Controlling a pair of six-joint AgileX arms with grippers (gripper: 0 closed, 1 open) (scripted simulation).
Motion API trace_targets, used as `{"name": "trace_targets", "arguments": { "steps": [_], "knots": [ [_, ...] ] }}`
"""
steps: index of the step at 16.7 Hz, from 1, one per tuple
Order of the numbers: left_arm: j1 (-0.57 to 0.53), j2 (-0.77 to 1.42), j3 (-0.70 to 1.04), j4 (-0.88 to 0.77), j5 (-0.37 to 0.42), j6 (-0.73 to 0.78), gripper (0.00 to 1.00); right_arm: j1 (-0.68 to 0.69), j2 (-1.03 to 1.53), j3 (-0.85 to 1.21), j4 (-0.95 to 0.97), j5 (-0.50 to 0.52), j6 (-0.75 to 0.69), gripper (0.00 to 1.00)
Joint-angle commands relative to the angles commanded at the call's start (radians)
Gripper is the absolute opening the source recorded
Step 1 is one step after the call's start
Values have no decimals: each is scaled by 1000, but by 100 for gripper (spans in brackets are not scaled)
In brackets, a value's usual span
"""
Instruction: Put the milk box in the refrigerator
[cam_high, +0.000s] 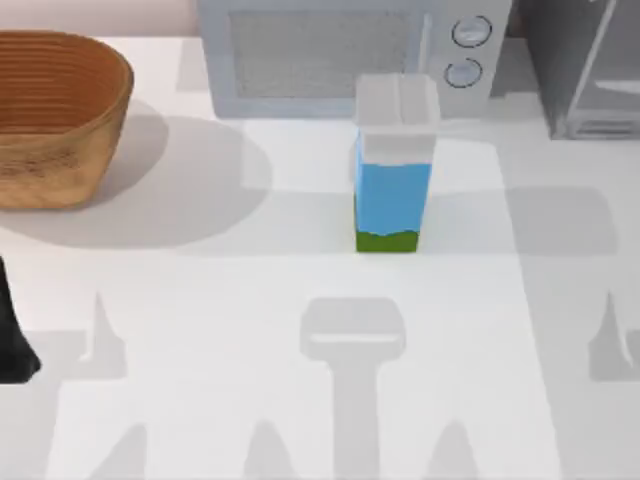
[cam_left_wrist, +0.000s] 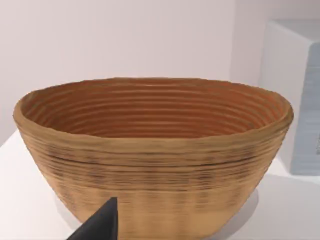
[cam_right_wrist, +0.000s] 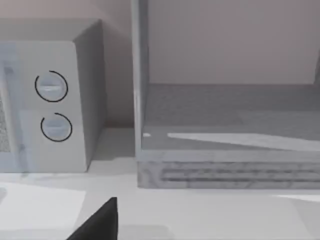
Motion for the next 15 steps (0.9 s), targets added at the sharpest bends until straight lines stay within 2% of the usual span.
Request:
{"name": "trace_targets", "arguments": {
  "steps": [4,7,15],
  "knots": [
    [0,0,0,0,0,0,100,14,25,12,23,8,4,100],
    [0,0,0,0,0,0,100,79,143,66,123,47,15,100],
    [0,0,0,0,0,0,100,365,795,329,566,207,9,100]
  ]
}}
